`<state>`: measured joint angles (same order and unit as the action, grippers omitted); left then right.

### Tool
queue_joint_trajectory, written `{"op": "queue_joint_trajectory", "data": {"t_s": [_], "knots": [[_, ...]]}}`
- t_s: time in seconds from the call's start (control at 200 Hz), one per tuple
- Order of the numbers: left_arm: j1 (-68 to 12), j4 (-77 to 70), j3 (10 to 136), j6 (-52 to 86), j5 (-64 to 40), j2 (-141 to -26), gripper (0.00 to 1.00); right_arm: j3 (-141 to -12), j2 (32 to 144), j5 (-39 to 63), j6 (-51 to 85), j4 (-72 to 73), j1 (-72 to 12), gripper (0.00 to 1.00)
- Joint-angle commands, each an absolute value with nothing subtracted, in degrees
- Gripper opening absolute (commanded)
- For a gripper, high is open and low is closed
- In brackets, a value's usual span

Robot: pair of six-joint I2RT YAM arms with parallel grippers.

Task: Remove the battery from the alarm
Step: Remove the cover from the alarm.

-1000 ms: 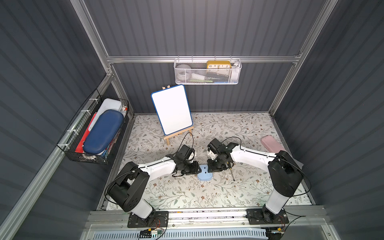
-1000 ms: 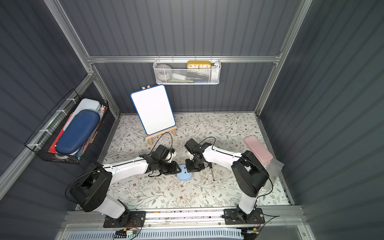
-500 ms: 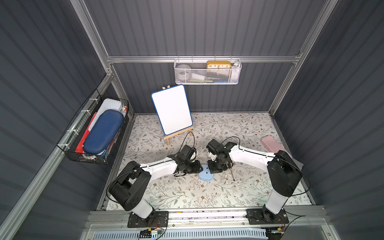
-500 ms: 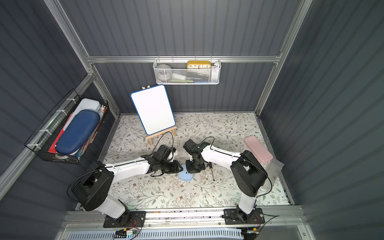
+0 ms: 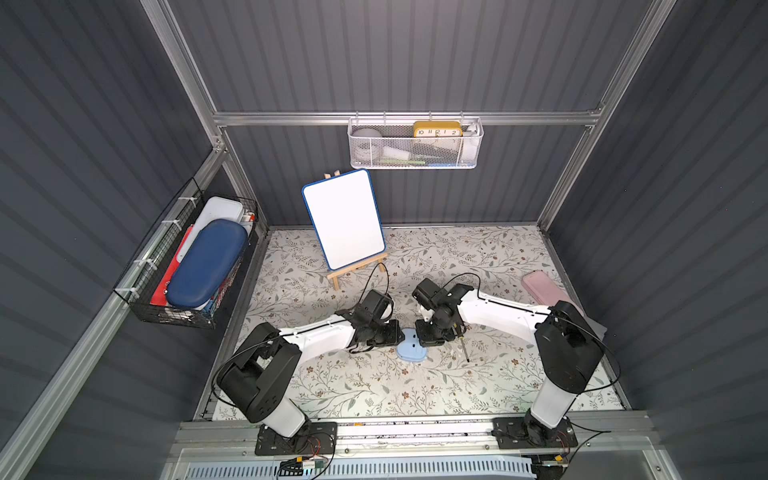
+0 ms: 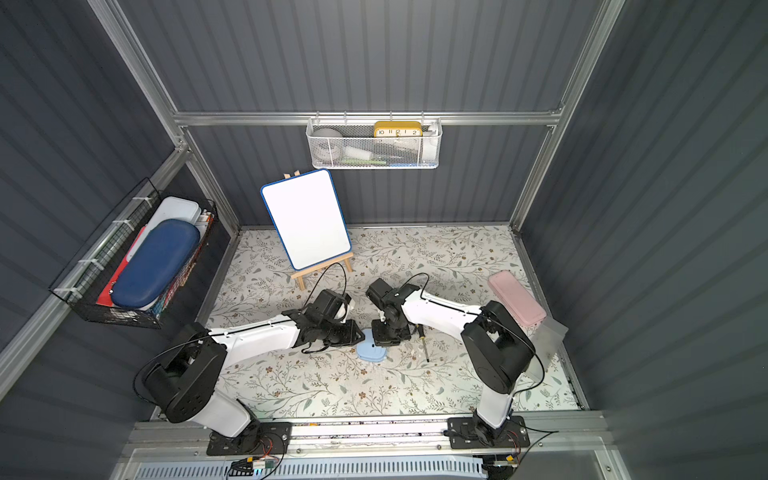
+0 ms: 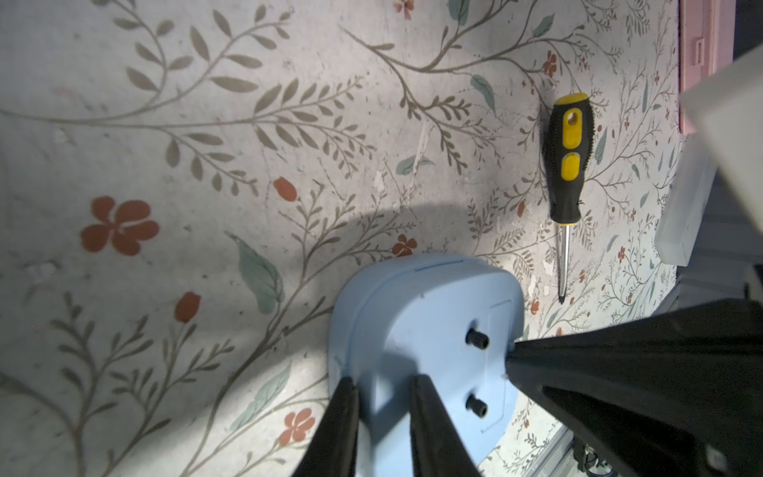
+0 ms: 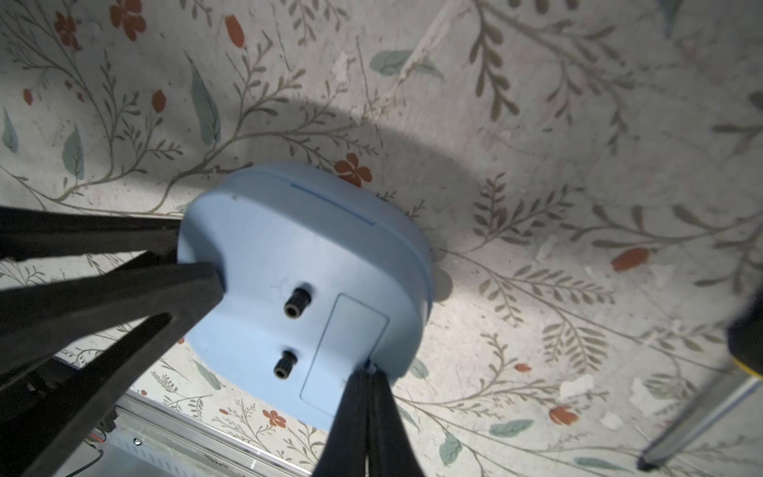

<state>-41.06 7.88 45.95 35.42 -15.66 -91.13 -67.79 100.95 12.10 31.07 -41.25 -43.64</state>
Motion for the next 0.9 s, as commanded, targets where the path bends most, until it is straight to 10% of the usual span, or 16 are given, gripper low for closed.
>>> {"op": "queue_joint_trajectory", "data": {"t_s": [0.0,0.895], "knots": [[-44.36,11.95,43.94,35.60,-18.40,-94.97,0.24,-66.24,101.61,13.61,31.35,-30.32,-45.18,0.05],[-44.73,12.71,42.98,36.16,-16.01,-95.89,0.22,-65.87,96.16,14.77,32.39,-28.43,-44.91,0.02]]}}
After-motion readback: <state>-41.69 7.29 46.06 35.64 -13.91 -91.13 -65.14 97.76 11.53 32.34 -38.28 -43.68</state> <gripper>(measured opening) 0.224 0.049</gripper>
